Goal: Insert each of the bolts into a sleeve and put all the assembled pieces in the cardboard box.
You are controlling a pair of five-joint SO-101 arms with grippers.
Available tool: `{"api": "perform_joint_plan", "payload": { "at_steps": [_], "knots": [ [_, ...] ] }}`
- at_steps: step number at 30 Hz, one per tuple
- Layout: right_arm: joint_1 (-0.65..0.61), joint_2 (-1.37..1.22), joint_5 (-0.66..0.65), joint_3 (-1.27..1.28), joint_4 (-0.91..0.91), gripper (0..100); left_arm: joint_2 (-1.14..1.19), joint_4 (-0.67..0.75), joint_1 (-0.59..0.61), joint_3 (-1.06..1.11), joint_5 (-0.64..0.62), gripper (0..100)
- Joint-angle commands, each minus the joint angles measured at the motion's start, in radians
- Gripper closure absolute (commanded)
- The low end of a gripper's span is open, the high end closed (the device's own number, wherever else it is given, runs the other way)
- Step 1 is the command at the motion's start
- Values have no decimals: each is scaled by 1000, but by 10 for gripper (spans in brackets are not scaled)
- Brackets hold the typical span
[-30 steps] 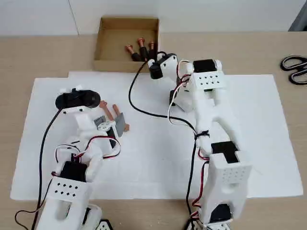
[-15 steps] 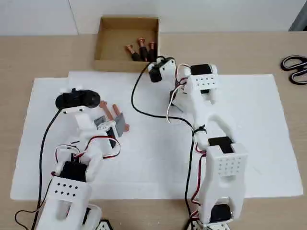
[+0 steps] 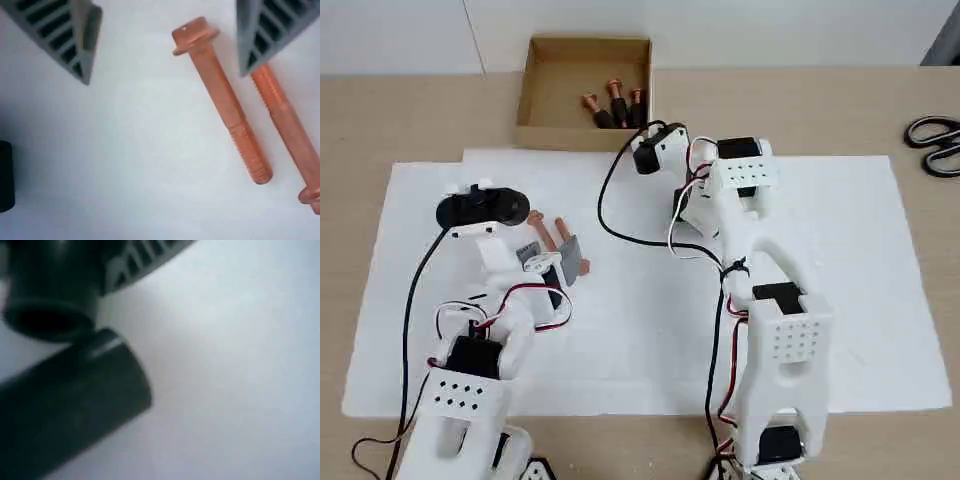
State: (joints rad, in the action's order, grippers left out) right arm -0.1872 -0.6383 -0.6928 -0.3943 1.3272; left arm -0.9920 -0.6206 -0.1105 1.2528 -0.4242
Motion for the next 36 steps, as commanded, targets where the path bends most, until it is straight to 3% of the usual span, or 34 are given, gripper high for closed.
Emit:
{"api": "perform_joint_plan", "payload": {
  "at_steps": [1, 9, 16, 19, 25, 36],
  "knots": [
    [8, 7, -6, 9, 31, 995, -23, 12, 8, -18, -3, 819],
    [51, 7, 0, -278, 343, 995, -23, 12, 6, -19, -3, 819],
    [71, 105, 117, -311, 361, 995, -23, 11, 6, -24, -6, 819],
    [65, 214, 160, -267, 361, 995, -23, -32, 6, -56, -8, 819],
    [8, 441, 259, -100, 363, 995, -15, -302, 11, -239, -78, 819],
    [-27, 565, 439, 239, 295, 995, -17, -318, 37, -240, -81, 818]
  ]
}}
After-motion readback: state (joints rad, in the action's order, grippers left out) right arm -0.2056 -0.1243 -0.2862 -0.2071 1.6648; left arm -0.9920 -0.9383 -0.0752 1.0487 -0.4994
